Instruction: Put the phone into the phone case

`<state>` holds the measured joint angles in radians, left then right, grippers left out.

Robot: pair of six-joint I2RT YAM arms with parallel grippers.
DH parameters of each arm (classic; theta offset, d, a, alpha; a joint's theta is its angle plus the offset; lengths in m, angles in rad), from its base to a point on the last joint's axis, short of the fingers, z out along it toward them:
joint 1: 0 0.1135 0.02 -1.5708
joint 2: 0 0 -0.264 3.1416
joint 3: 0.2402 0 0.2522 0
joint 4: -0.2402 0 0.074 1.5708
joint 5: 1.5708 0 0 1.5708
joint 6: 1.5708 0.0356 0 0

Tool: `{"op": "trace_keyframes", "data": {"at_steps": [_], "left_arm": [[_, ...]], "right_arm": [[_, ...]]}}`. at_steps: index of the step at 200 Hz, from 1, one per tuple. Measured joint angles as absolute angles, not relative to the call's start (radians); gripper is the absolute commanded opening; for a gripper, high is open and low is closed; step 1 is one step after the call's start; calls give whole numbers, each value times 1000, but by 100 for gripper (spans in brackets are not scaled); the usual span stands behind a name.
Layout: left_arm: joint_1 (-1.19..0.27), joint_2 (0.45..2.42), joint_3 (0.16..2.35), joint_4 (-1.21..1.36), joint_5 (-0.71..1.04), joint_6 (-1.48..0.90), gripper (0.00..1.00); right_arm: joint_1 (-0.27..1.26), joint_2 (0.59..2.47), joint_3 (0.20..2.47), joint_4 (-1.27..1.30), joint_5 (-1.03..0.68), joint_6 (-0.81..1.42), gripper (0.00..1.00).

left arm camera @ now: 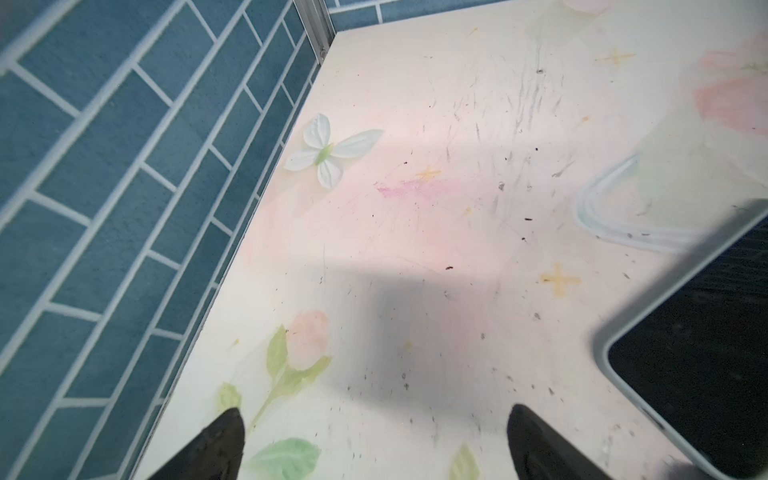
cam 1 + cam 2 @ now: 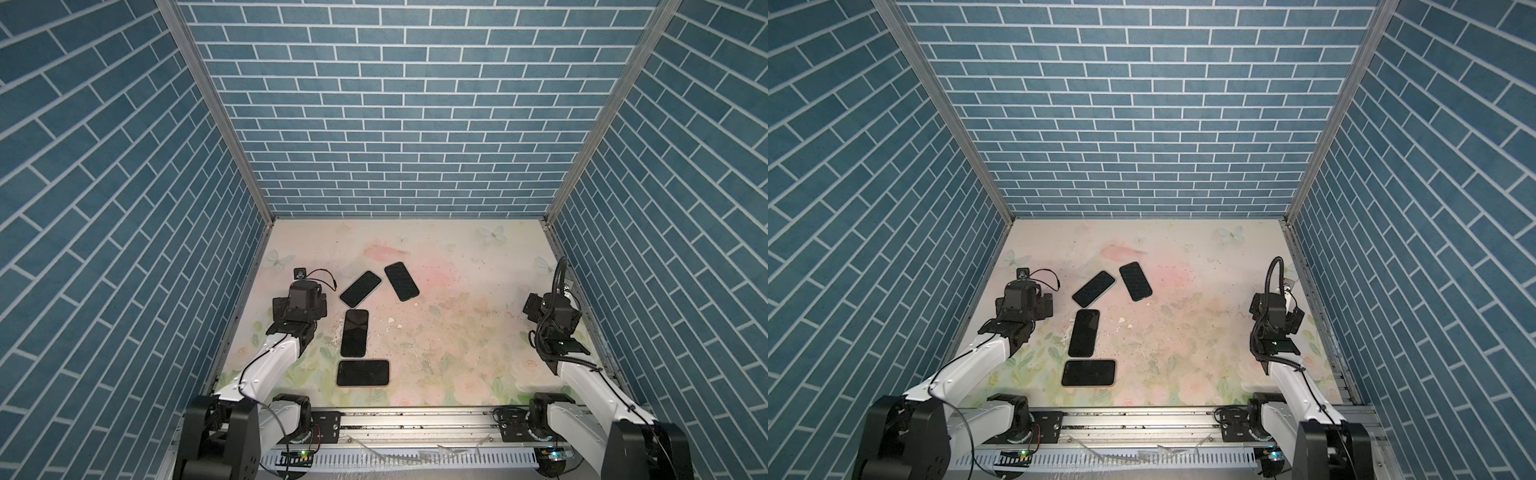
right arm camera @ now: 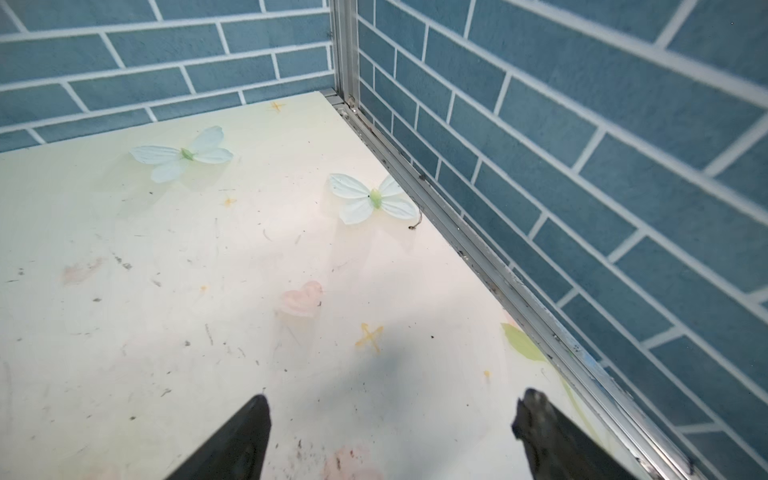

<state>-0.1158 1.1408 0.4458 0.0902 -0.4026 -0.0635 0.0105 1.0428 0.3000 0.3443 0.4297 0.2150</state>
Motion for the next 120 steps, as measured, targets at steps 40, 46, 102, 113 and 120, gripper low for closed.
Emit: {"op": "trace_keyframes", "data": {"at_steps": [40, 46, 102, 113, 120], "left_arm": [[-107, 1322, 391, 435, -357, -4, 100], [-104, 1347, 391, 490, -340, 7, 100], [-33, 1526, 393, 758, -134, 51, 100], [-30, 1526, 393, 782, -115, 51, 100], [-30, 1526, 393, 795, -106, 51, 100]], "right_arm": [[-23, 1364, 300, 660, 306, 173, 92], [-28, 1404, 319, 674, 272, 163, 92], [-76, 1538, 392, 816, -3, 115, 99], [-80, 1538, 392, 829, -22, 113, 99], [-80, 1538, 392, 834, -32, 111, 99]]}}
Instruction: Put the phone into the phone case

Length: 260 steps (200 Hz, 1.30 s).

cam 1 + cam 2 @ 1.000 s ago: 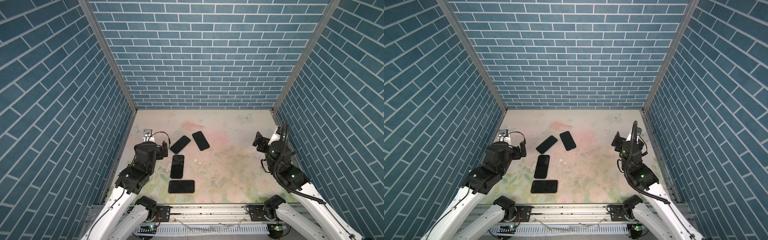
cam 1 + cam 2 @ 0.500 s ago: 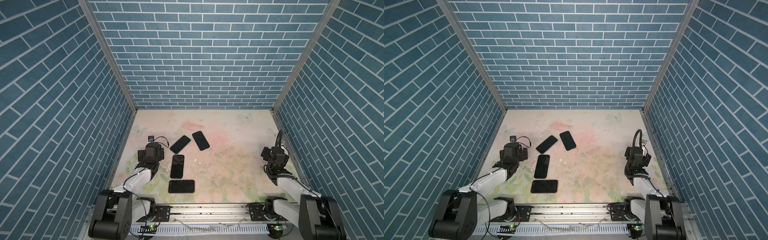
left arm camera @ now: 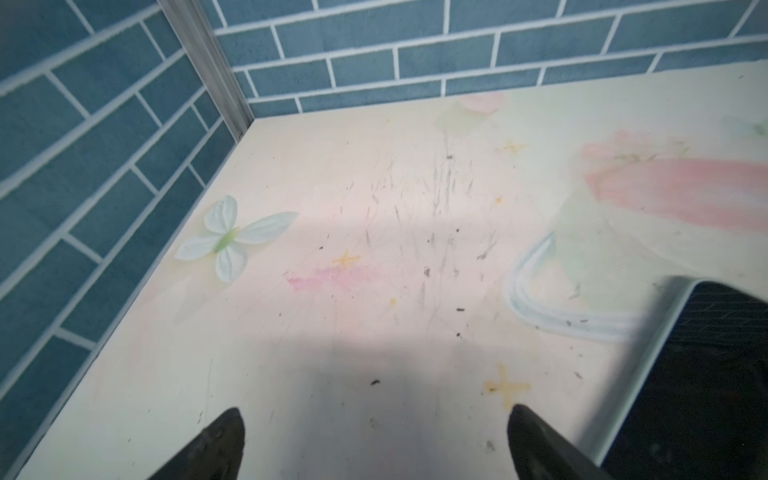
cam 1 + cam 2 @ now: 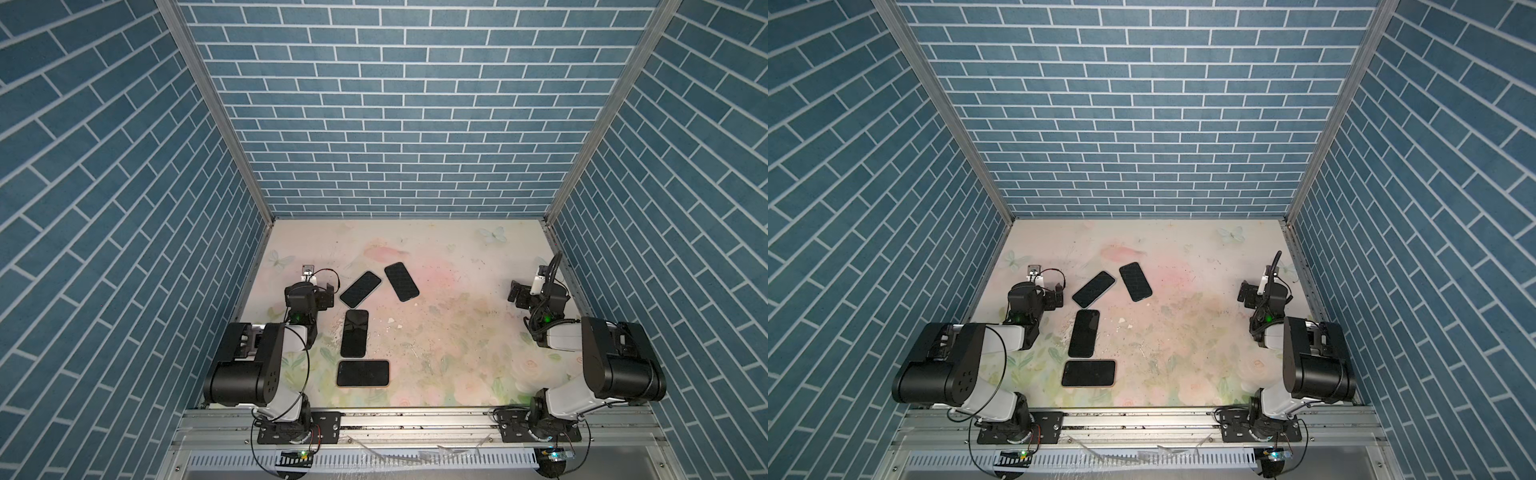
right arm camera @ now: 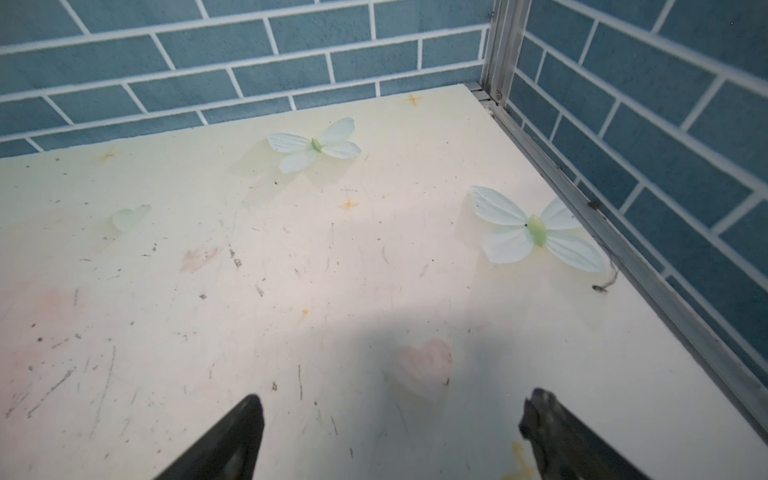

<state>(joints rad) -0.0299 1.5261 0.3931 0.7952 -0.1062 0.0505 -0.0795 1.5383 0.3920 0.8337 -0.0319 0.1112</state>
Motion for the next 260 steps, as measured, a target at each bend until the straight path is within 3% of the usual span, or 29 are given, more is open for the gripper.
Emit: {"op": "trace_keyframes", "data": {"at_steps": [260], "left_arm": [[-30, 1526, 393, 836, -73, 58, 100]], "right_arm": [[-76, 1539, 392, 845, -65, 97, 99]]}}
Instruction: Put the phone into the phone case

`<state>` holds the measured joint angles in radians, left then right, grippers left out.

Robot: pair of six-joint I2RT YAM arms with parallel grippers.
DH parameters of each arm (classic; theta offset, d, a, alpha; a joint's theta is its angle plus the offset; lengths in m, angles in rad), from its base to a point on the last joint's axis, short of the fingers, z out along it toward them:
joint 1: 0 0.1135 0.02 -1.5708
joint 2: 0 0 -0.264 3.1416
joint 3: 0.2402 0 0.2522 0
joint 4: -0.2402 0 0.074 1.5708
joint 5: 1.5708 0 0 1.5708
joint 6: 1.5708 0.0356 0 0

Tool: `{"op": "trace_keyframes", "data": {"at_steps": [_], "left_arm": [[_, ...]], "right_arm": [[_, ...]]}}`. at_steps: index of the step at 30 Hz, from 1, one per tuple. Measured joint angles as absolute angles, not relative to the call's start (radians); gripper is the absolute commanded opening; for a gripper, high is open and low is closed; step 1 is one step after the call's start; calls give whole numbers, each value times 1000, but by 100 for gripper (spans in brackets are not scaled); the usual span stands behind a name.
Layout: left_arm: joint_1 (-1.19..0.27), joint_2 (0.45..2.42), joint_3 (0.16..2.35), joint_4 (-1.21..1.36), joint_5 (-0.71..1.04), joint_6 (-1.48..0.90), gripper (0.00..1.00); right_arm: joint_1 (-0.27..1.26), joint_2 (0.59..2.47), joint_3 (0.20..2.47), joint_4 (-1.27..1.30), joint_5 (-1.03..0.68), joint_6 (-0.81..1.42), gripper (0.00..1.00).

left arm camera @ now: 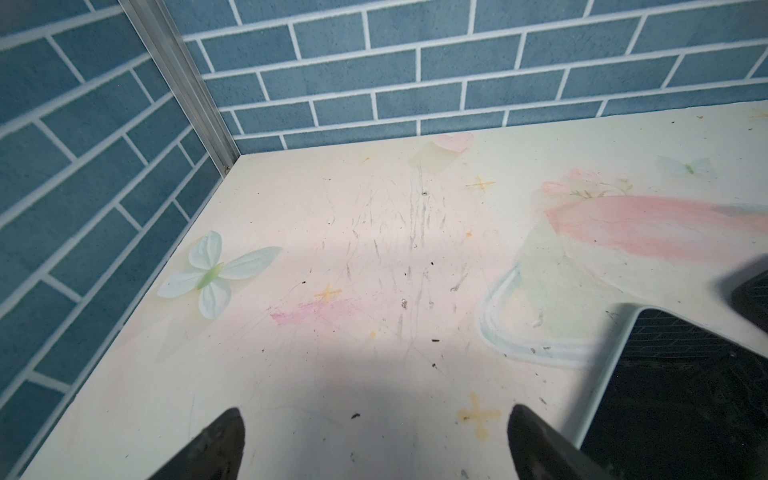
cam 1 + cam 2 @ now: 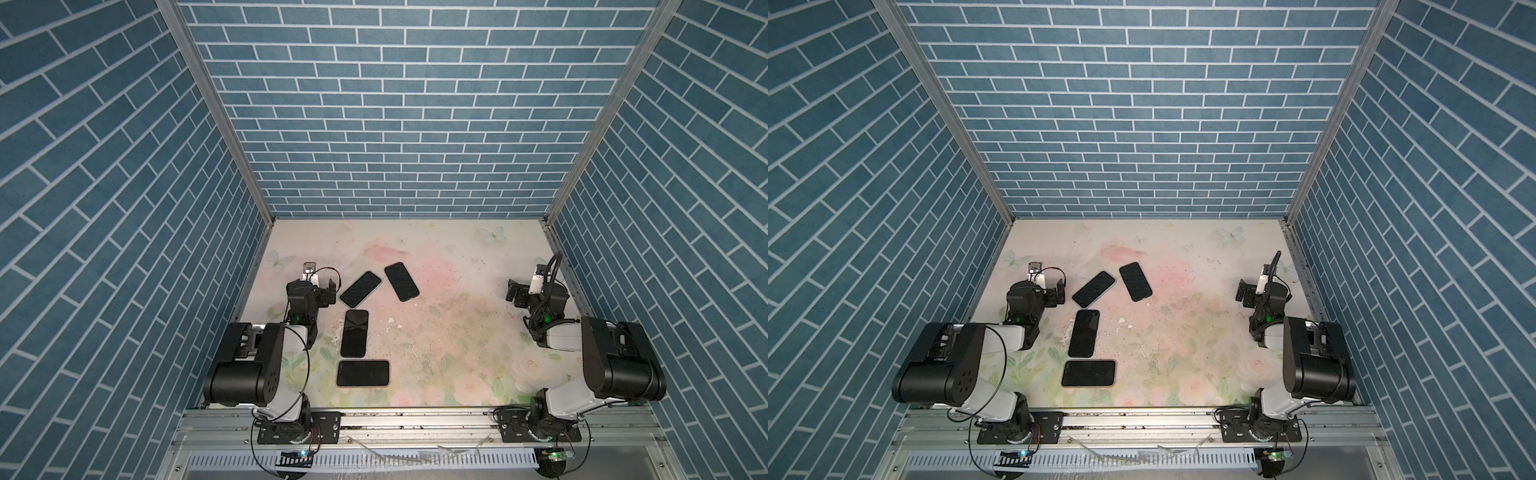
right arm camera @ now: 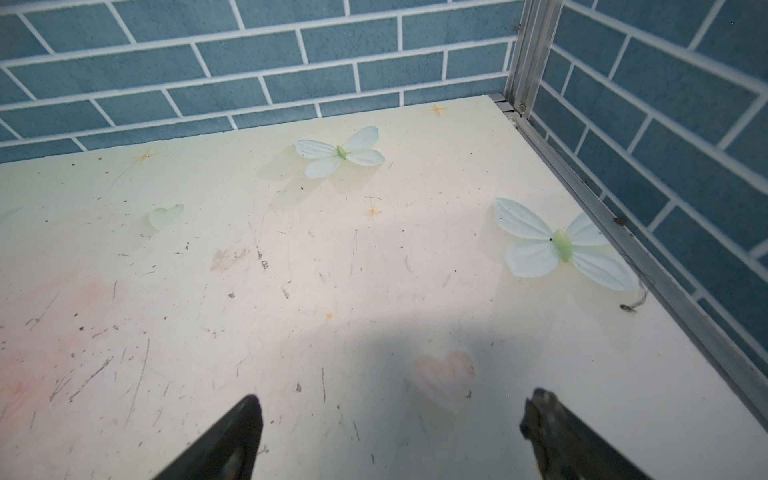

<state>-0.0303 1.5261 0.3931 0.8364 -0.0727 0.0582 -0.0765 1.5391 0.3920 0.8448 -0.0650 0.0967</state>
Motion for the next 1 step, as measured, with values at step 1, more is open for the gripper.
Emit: {"op": "trace_keyframes", "data": {"at_steps": [1], "left_arm": [[-30, 1526, 393, 836, -73, 58, 100]], "right_arm": [[-76, 1539, 392, 845, -65, 96, 99]]}}
